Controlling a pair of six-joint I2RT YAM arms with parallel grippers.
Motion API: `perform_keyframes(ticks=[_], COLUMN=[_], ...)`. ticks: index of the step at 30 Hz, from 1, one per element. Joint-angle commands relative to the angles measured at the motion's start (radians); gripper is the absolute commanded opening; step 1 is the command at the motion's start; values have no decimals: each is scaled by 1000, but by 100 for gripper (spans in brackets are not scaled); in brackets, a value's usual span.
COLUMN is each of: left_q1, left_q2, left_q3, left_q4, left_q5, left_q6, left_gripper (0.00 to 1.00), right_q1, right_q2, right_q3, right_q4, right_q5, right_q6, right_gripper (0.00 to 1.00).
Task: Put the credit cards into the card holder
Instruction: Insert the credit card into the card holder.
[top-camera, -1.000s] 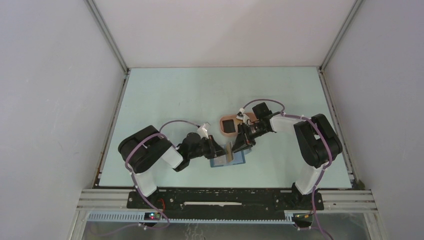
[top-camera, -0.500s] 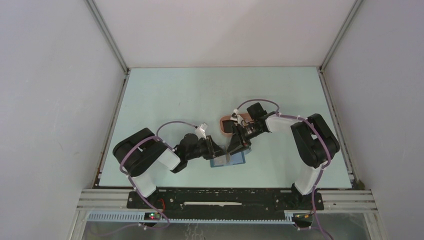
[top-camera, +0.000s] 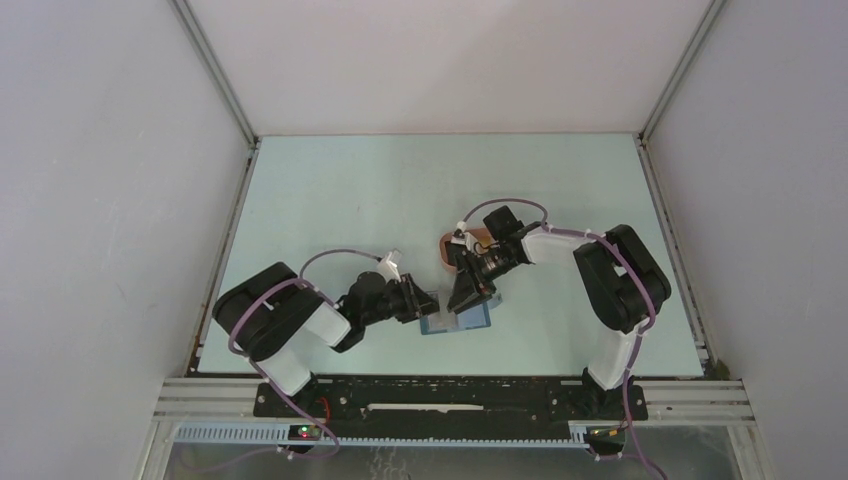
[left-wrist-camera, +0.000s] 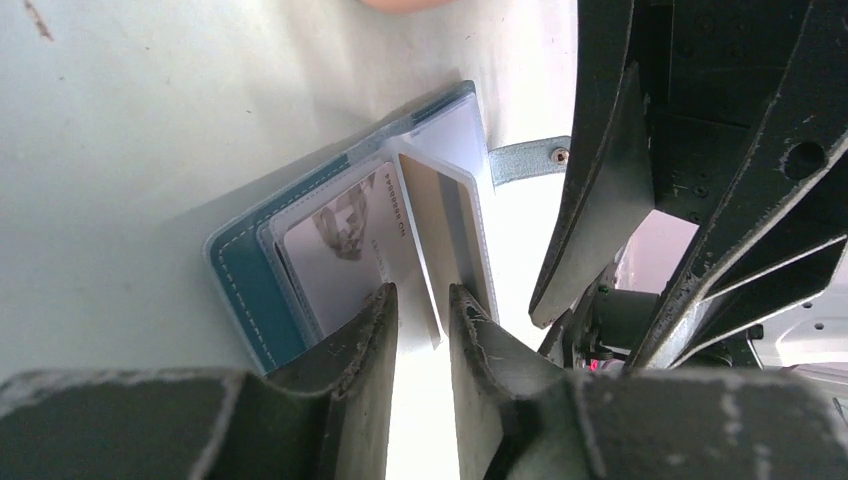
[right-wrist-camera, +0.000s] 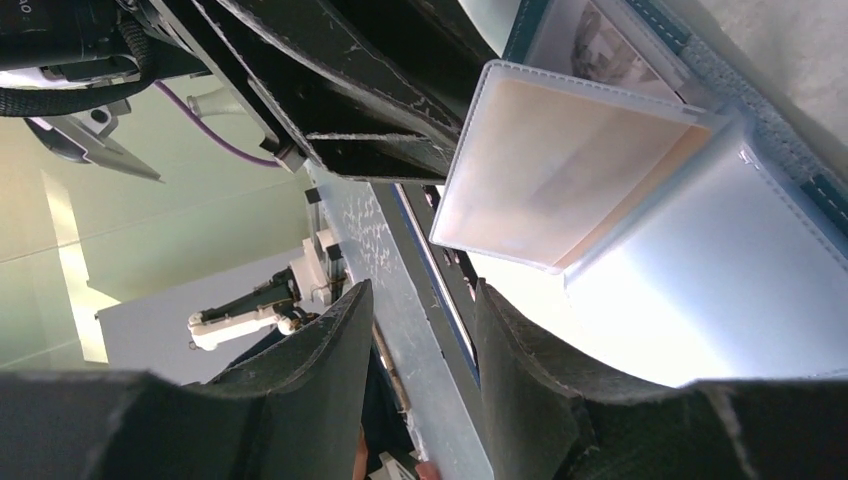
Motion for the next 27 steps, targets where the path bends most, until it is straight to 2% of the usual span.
perform_keyframes(ticks=[1,9,14,18,23,25,27], left_q1=[14,37,55,73,77,77,77], left_q2=[-46,-125,-189,-323,-569,-648,-687], left_q3=[-38,-87,-114,-114,-53,-26,6], left_q4=[21,-7,-51,-218,-569,-647,-676], left_q5=[-16,-26,-37,-65,-143,-146,-90], left_q6=[-11,-5,13,65,179,218,254], left_gripper=[31,34,35,38,40,43,44], right_q1=[6,-18,-43,-54,-59,-60,-61], right_q2=[9,5,2,-20,-53,-62,-81], right_q3=[39,51,75,92,116,139,165], right_q4=[-29,-63,-137,-190,-261,-309,-361], right_q5=[0,-12,-68,-85,-83,-77,-61], right_q6=[-30,-109,-256,-352,-449,-501,-566], right_gripper=[51,50,50,50,50,50,50])
